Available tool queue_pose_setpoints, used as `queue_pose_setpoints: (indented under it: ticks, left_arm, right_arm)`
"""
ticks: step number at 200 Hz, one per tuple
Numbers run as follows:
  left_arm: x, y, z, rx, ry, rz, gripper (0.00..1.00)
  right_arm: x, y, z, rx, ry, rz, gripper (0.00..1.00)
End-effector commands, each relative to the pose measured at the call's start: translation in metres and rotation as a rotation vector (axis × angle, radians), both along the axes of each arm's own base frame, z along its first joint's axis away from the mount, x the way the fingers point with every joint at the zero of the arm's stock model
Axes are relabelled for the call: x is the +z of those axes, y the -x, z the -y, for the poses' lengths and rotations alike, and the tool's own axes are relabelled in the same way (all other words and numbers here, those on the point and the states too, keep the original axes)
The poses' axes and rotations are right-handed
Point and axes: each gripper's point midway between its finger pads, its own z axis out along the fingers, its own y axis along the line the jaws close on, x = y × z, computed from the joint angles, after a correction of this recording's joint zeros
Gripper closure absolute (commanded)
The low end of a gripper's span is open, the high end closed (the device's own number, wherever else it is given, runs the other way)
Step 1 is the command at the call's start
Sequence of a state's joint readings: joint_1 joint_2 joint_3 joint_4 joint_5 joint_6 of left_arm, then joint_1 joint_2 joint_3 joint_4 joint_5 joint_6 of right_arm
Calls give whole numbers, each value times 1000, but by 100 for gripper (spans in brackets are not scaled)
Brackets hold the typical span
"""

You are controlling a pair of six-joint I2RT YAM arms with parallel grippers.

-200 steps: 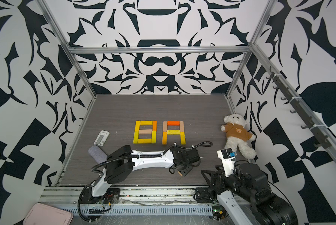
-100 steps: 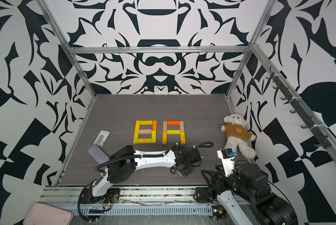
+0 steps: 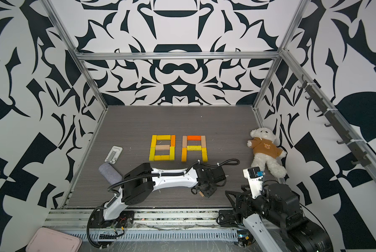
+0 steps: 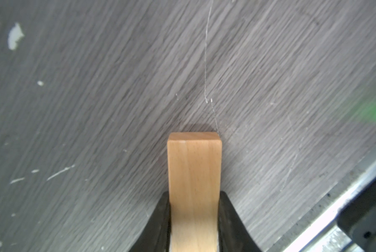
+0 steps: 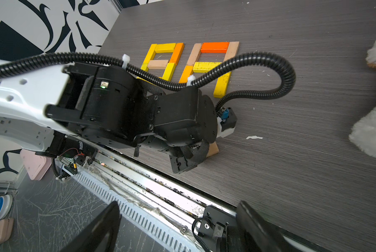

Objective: Assemble the number 8 with building blocks
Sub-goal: Pick up the building block from the center of the board, then assemble the building block at the center of the board.

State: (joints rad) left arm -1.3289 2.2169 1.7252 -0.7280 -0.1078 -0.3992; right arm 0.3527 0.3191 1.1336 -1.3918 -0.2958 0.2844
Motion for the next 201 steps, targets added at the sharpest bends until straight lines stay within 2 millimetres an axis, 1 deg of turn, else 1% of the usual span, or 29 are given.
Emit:
queue_pose_setpoints:
  ticks: [1,10,19,48,70,88,104,133,164,201]
  left_arm:
    - [19,-13,-9,-36,30,15,84]
    - [26,-16,-11,-64,51,16,86]
    - [34,-22,-14,-90,70,21,87]
    - [55,-42,-30,-182,100,74,86]
    - [65,-56,-42,-236,120,91,85]
    - [75,-64,-48,-295,153,88,84]
    - [78,-74,-54,-340,155,92,82]
    - [81,-89,-61,-423,145,112,81]
    - [77,-104,-65,-526,102,151,80]
    - [69,-110,-61,-676,85,178,79]
  right_arm:
    - [6,-6,-4,13,-17,52,15]
    - [6,-7,-6,19,-29,61,15]
    - [6,-10,-8,24,-35,71,15]
    - [3,-23,-15,31,-60,106,16]
    - [2,-32,-19,35,-76,138,16]
    - [4,-39,-22,36,-87,173,16]
    - [8,-46,-24,35,-93,203,16]
    - [3,-59,-24,19,-74,205,16]
    - [1,-67,-24,1,-59,202,17]
    - [-2,-70,-25,1,-59,193,17]
